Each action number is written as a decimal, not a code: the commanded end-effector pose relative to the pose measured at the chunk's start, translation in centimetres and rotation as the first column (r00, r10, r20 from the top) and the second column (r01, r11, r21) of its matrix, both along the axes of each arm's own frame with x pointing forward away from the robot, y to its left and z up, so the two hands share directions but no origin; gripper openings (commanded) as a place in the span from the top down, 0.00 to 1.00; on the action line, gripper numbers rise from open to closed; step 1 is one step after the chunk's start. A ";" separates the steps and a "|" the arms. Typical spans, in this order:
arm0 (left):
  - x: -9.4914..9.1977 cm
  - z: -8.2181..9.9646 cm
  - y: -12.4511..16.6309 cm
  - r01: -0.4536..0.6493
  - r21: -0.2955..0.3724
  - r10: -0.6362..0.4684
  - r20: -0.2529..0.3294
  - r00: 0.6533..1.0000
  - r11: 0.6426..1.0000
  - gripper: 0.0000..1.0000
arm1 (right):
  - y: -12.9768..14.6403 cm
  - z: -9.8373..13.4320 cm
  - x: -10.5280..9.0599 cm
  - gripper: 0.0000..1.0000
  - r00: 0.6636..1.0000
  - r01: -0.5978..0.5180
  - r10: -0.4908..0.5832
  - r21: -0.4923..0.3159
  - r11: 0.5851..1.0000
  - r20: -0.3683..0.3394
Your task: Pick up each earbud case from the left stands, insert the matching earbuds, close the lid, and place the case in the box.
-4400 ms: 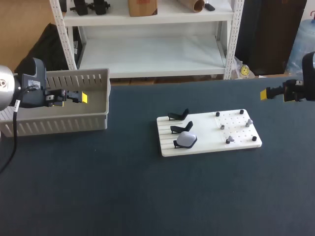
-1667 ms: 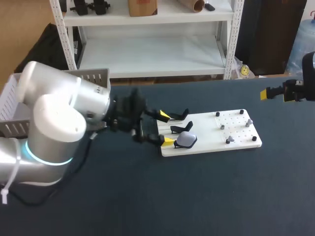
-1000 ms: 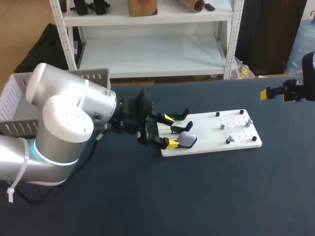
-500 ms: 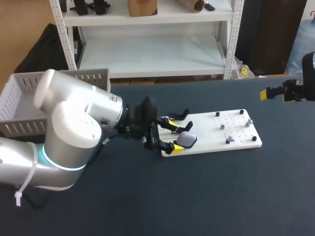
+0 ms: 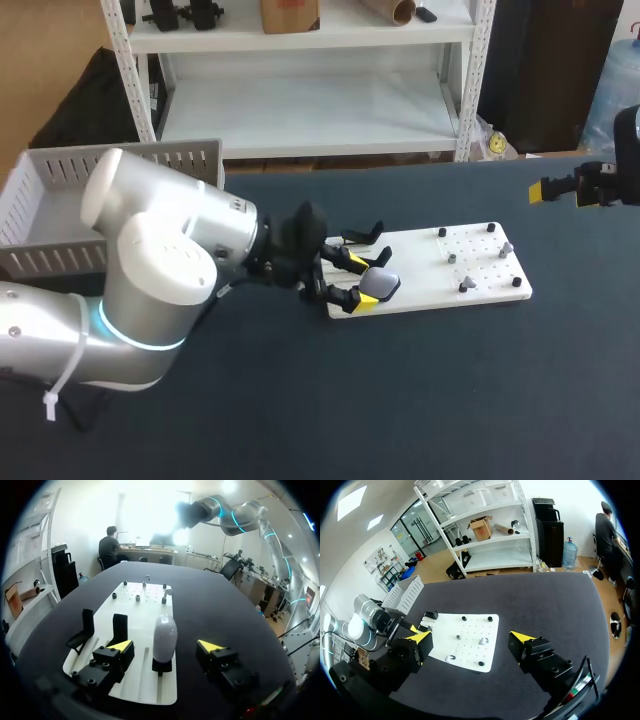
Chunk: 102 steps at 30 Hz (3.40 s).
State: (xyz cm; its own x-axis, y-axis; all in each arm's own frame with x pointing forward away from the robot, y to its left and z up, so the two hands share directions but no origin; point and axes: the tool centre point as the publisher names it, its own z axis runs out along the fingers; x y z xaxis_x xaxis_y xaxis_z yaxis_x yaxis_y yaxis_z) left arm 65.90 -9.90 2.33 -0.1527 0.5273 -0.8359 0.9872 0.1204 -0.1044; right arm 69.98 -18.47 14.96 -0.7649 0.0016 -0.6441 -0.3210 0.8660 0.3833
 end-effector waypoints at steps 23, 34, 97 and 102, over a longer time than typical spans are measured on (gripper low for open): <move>0.0 -0.9 -1.1 0.025 -0.082 -0.025 0.003 1.000 0.996 0.51 | 0.0 0.0 0.0 0.00 1.000 -0.001 0.001 0.000 1.000 -0.001; -0.1 -0.7 -1.1 0.031 -0.085 -0.030 0.012 0.999 0.996 0.65 | 0.0 0.0 0.0 0.00 1.000 -0.001 0.001 0.000 1.000 -0.001; 5.5 7.2 -3.2 0.099 -0.120 -0.078 0.167 0.983 0.988 1.00 | 6.9 -0.5 -1.8 0.00 0.998 -0.064 0.063 -0.077 0.995 -0.026; 5.7 8.0 -4.8 0.137 -0.118 -0.114 0.189 0.975 0.983 1.00 | 8.6 -0.3 -2.2 0.00 0.996 -0.084 0.082 -0.078 0.993 -0.028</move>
